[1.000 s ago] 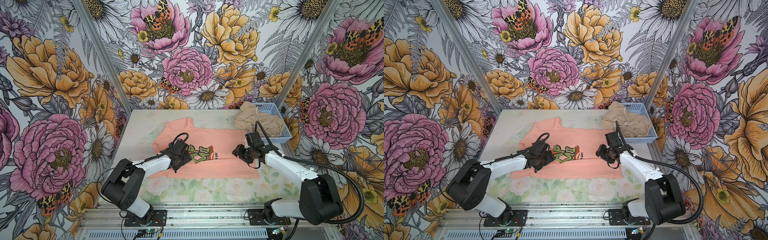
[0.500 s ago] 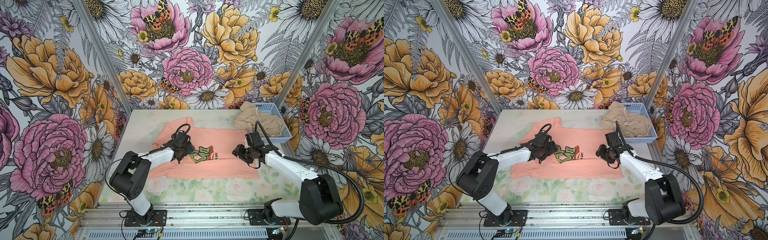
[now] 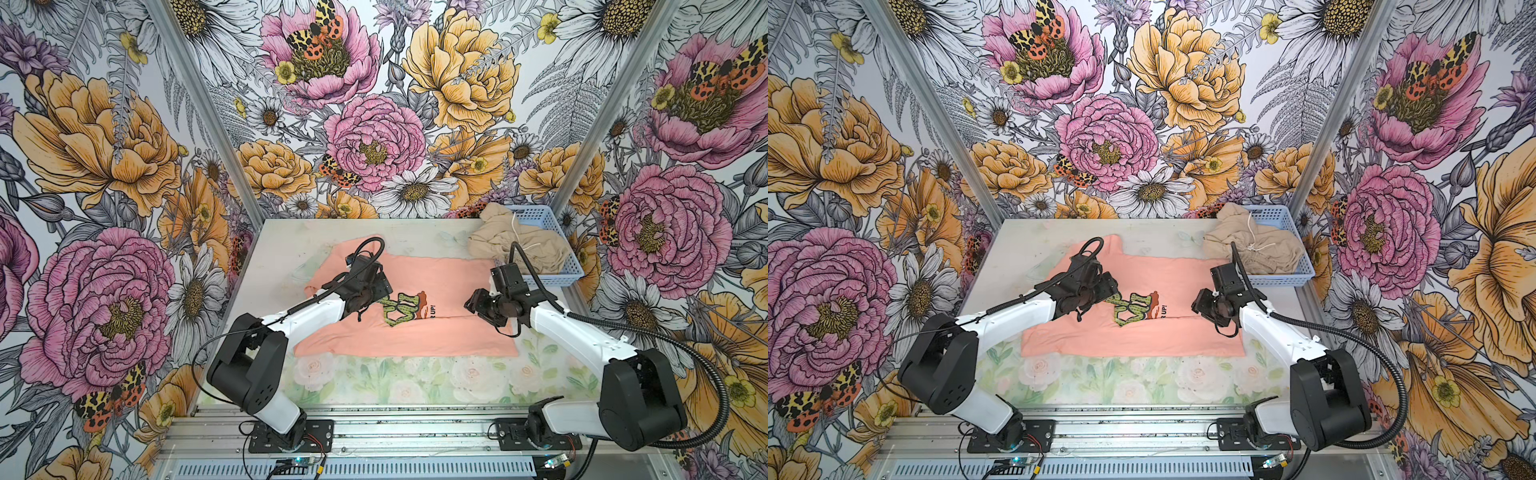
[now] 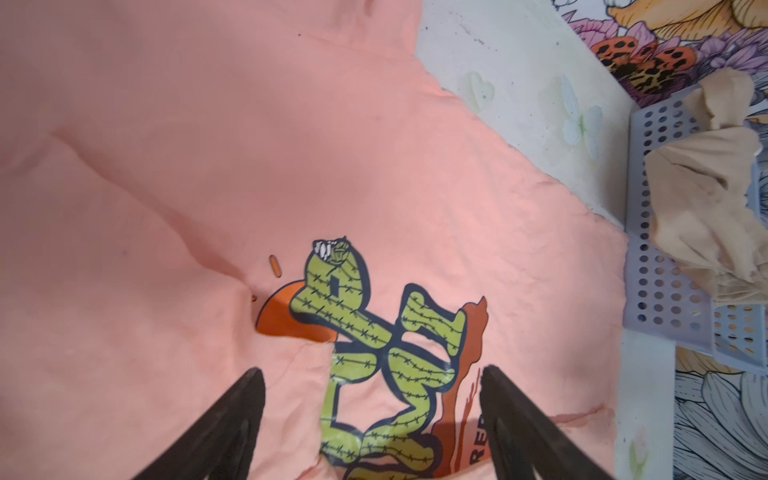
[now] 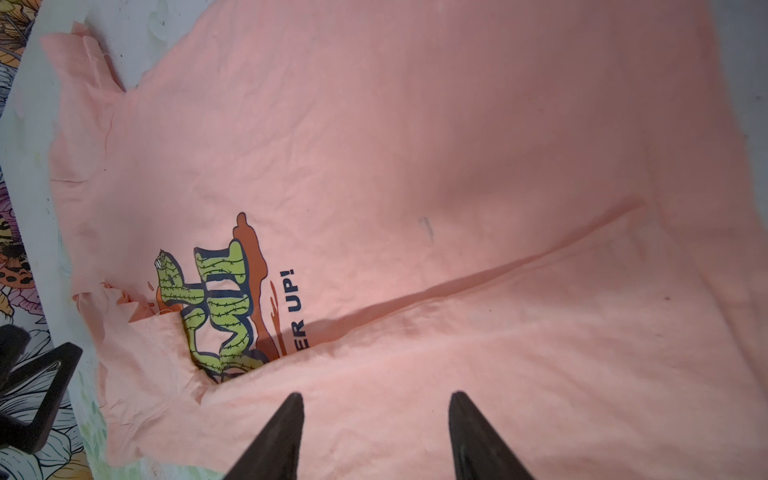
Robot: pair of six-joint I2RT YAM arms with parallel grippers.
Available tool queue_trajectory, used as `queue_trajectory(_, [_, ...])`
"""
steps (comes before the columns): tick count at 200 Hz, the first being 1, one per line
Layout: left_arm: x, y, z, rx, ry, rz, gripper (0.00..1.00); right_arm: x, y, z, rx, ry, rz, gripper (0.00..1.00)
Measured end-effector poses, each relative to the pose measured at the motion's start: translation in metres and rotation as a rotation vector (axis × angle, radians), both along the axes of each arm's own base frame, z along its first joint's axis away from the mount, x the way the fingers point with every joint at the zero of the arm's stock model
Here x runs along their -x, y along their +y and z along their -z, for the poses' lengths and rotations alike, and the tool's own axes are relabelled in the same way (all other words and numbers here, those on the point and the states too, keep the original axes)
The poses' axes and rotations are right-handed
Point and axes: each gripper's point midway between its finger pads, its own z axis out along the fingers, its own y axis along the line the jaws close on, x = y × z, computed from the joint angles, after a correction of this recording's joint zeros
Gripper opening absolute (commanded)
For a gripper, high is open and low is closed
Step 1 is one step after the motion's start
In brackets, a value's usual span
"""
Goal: Fold and stack the mixed laundry pile
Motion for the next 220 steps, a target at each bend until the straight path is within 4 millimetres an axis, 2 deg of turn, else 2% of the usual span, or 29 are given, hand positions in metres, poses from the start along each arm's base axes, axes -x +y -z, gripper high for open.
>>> queue_trajectory(22, [0.030,0.031,0.009,-0.063,0.055,-0.036,0.83,0.002,0.001,0.005,0.014,0.012,-0.038,0.54])
queue_trajectory(44, [0.059,0.079,0.012,-0.127,0.109,-0.127,0.82,0.013,-0.002,0.016,0.048,0.061,-0.073,0.52])
queue_trajectory(63, [0.083,0.119,0.013,-0.166,0.148,-0.224,0.80,0.022,-0.010,0.022,0.068,0.098,-0.071,0.50])
queue_trajectory(77, [0.101,0.138,0.018,-0.183,0.177,-0.274,0.78,0.030,-0.022,0.029,0.079,0.125,-0.044,0.48])
queue_trajectory(98, [0.123,0.152,0.029,-0.195,0.225,-0.321,0.76,0.046,-0.041,0.042,0.099,0.177,0.011,0.45])
queue_trajectory(121, [0.133,0.168,0.044,-0.207,0.280,-0.380,0.72,0.054,-0.054,0.052,0.116,0.215,0.053,0.40])
queue_trajectory(157, [0.133,0.186,0.058,-0.226,0.331,-0.440,0.71,0.057,-0.058,0.062,0.121,0.252,0.071,0.36])
queue_trajectory(178, [0.132,0.192,0.064,-0.243,0.353,-0.442,0.70,0.067,-0.066,0.074,0.142,0.294,0.089,0.35])
queue_trajectory(220, [0.133,0.197,0.075,-0.286,0.399,-0.411,0.70,0.065,-0.076,0.076,0.181,0.293,0.116,0.35])
